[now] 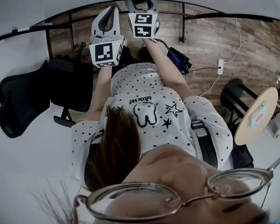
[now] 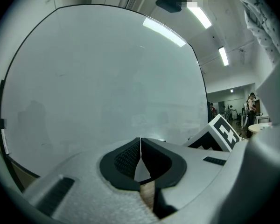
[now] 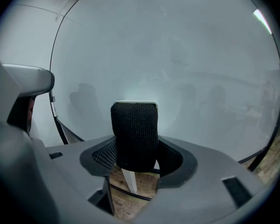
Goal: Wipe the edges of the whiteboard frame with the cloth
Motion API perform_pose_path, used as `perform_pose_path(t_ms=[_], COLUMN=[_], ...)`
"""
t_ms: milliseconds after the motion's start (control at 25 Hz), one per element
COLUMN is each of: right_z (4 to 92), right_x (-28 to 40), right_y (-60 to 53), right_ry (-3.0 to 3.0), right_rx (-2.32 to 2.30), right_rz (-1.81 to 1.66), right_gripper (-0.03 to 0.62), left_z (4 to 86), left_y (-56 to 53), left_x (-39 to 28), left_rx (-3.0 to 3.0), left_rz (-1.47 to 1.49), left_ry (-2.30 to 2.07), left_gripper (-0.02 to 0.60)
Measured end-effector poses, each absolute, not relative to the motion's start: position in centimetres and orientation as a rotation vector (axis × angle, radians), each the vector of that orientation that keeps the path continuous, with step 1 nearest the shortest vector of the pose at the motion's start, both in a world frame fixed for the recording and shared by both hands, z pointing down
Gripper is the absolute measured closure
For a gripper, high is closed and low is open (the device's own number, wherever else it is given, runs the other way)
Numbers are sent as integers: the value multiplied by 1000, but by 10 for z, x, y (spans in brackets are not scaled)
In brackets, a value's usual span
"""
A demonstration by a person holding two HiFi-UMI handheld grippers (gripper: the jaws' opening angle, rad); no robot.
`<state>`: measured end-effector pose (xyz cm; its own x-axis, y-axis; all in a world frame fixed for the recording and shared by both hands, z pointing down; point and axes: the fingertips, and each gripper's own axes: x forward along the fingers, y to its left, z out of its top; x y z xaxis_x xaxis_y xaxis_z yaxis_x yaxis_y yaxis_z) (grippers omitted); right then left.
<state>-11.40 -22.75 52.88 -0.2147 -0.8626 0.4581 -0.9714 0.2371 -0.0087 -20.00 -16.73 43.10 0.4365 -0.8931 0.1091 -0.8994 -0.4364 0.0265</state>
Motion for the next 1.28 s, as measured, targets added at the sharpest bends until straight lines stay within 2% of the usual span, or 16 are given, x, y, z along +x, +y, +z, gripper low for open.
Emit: perform_pose_path(t_ms=[1280], right_z=[531], right_x=[-53], right_y=[-226], right_ry=[-2147], right_rx=[1690], right_rz=[403], right_gripper=[356], left_z=[430], left_y=[-173], left_x=[-144], left_rx=[2620], left_rz=[122], left_ry=[-1605], left_gripper=[561])
